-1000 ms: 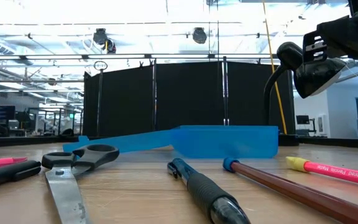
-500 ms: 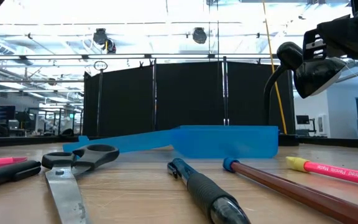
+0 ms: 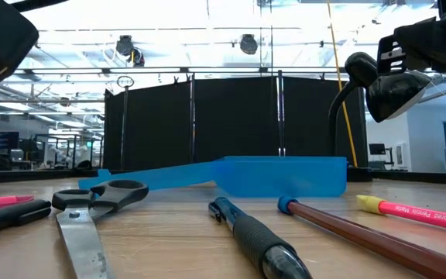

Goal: Pick & place school supplies into a supply box
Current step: Put the pink pen into the blue supply box

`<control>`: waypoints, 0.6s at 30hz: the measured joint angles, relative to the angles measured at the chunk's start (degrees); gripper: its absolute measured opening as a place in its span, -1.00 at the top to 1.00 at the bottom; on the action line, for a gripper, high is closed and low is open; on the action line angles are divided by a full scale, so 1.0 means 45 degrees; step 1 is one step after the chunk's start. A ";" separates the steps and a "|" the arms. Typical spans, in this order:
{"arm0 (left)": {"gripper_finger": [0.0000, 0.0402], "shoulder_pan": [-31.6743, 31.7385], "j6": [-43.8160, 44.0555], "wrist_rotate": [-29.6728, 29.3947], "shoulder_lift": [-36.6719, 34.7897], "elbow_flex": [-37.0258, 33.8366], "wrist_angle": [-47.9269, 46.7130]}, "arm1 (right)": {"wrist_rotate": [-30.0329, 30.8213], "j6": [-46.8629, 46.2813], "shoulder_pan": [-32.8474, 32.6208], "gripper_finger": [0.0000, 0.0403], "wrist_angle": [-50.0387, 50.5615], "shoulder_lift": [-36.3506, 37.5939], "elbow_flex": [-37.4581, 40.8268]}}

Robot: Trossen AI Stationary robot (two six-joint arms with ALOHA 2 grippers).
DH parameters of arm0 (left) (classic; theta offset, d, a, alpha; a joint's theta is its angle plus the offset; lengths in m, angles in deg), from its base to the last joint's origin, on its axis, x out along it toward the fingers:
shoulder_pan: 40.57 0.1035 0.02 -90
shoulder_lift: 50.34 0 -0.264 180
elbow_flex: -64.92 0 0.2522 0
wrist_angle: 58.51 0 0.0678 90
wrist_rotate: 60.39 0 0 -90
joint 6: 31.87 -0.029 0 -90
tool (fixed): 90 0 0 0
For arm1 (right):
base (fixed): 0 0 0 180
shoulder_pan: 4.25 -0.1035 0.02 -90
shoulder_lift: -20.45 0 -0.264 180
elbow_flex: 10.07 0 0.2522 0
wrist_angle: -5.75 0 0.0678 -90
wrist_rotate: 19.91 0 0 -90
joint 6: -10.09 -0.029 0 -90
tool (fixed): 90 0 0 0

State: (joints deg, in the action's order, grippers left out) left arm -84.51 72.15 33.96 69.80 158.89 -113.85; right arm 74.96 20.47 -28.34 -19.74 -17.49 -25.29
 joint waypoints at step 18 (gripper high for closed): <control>0.91 -0.0039 0.1994 -0.0836 0.0320 0.0024 -0.0365 | -0.0058 -0.0141 0.0003 1.00 0.0010 0.0000 -0.0002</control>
State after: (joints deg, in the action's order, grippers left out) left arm -84.69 81.12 30.20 71.24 158.99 -115.49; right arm 74.70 19.83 -28.32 -19.69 -17.49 -25.30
